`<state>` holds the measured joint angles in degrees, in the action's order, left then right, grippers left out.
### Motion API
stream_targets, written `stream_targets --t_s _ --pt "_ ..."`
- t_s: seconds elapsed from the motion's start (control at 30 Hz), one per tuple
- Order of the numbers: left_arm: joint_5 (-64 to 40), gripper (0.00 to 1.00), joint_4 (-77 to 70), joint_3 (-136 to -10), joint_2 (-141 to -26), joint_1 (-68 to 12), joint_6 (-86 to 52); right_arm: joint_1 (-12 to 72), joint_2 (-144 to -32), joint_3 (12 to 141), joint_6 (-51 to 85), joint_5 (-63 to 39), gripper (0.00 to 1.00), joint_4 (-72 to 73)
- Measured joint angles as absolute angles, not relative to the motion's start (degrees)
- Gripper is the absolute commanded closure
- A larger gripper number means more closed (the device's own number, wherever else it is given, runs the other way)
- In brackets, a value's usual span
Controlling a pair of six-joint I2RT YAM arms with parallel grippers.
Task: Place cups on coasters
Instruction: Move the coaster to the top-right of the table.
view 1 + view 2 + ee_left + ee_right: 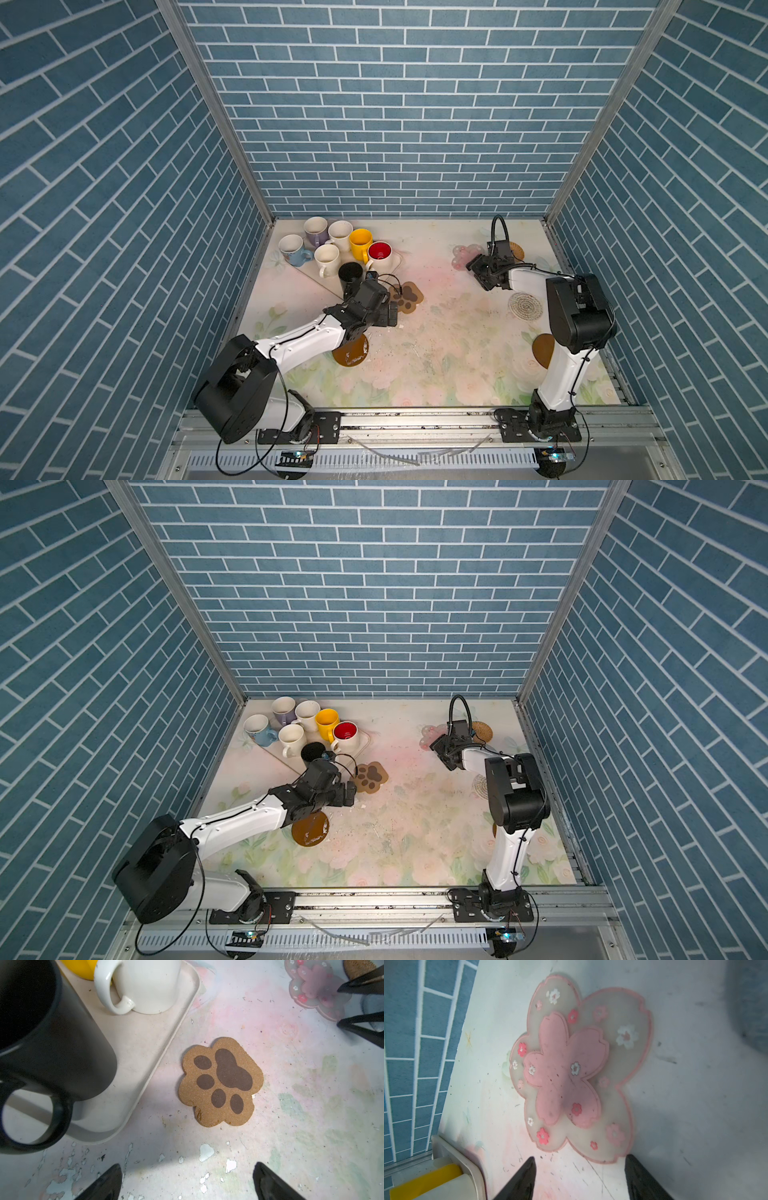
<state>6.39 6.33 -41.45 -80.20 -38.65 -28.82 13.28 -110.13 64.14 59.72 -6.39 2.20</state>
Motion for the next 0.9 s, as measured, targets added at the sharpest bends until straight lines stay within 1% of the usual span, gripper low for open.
stream_targets --t_s 0.17,0.33,0.53,0.63,0.73,0.9 --pt "6.39 0.01 6.11 -42.00 -82.63 -38.65 -28.42 12.67 -112.99 67.81 59.70 -7.22 0.32 2.28" --pt "6.44 0.01 6.17 -43.70 -83.07 -38.63 -27.66 12.27 -113.58 68.84 59.44 -7.84 0.33 1.83" --pt "6.00 0.01 6.61 -46.68 -83.35 -38.22 -27.44 12.21 -112.49 68.45 54.87 -9.72 0.33 1.10" --pt "5.41 0.01 7.79 -48.77 -83.96 -38.13 -27.35 12.49 -108.01 65.98 51.88 -10.50 0.33 0.97" --pt "4.84 0.01 9.19 -50.61 -84.64 -38.11 -27.18 13.30 -99.68 61.87 47.94 -10.28 0.33 1.04" --pt "4.86 0.01 10.87 -51.86 -86.04 -38.11 -26.96 17.93 -86.32 54.35 41.60 -8.27 0.33 2.02"
